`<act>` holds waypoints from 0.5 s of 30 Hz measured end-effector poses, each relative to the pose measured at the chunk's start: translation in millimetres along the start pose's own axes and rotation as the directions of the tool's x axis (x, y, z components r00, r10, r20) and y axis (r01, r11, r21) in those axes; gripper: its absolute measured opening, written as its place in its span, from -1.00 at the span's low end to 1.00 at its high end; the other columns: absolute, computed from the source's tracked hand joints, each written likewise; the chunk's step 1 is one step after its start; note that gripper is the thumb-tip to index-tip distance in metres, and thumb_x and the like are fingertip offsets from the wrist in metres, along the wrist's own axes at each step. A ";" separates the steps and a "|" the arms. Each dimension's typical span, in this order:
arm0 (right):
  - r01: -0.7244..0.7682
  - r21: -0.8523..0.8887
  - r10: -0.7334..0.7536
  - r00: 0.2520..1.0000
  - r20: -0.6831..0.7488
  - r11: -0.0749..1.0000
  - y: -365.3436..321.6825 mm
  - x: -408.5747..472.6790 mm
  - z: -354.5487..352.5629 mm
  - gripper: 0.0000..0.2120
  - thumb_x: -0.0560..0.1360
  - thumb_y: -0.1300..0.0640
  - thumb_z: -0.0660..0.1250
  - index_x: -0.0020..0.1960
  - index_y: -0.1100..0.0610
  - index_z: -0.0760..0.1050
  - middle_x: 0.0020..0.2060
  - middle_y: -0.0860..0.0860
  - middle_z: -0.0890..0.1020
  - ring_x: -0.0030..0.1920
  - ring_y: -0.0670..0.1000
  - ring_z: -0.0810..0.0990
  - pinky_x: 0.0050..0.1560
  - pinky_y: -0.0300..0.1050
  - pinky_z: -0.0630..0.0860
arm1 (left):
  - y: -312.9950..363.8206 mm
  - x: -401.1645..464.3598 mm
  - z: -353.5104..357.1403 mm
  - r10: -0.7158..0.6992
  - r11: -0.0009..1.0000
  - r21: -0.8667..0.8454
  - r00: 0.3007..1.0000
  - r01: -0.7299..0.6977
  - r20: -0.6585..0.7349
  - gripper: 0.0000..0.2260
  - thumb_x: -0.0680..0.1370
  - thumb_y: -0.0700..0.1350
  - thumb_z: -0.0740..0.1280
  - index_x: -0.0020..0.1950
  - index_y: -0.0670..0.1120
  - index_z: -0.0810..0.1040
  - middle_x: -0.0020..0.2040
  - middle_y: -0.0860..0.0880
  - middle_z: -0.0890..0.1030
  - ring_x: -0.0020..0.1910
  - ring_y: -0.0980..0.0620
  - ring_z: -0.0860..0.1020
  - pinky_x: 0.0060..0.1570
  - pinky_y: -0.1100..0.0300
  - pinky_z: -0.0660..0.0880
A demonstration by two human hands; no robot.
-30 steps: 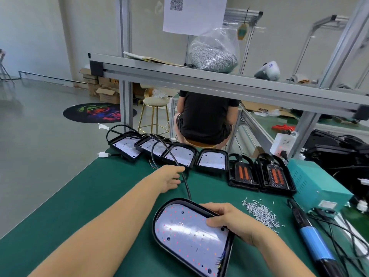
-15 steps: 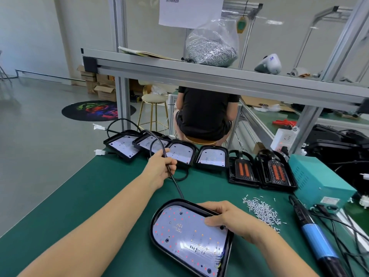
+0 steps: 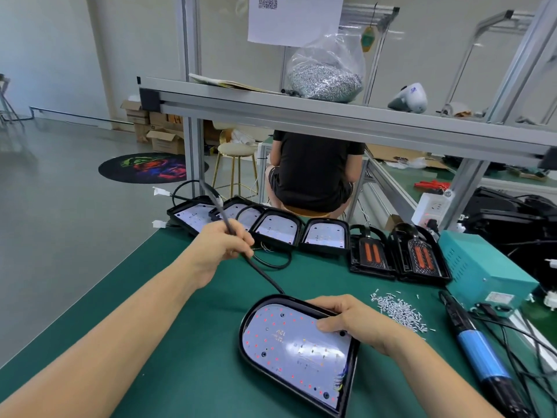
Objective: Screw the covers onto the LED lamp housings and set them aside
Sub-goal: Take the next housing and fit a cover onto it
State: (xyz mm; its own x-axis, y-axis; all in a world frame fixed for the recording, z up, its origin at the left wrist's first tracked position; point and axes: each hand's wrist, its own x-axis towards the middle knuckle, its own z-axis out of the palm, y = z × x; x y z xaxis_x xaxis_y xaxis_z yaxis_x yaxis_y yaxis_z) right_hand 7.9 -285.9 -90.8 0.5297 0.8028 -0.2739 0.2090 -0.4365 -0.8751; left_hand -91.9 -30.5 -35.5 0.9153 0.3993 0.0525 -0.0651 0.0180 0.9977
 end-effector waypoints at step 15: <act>0.013 -0.051 -0.018 0.996 -0.091 0.999 -0.6 -6.3 -11.9 -0.89 0.48 0.31 0.43 -0.06 0.13 0.63 -0.32 -0.13 0.61 -0.30 -0.17 0.50 -0.20 -0.38 0.38 | -50.9 -1.4 -76.7 -0.025 0.643 0.701 0.924 0.307 -0.381 -0.54 0.50 -0.38 0.13 0.26 0.00 0.54 0.09 -0.09 0.62 -0.11 -0.14 0.58 0.06 0.04 0.50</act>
State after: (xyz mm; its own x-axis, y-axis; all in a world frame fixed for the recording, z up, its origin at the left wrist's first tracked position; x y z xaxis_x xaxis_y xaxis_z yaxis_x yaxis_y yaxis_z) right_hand 14.2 -295.5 -83.8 0.5986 0.7700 -0.2207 0.2575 -0.4459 -0.8573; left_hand -120.3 38.4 -89.7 0.6960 0.7180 0.0075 0.5176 -0.5089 0.6879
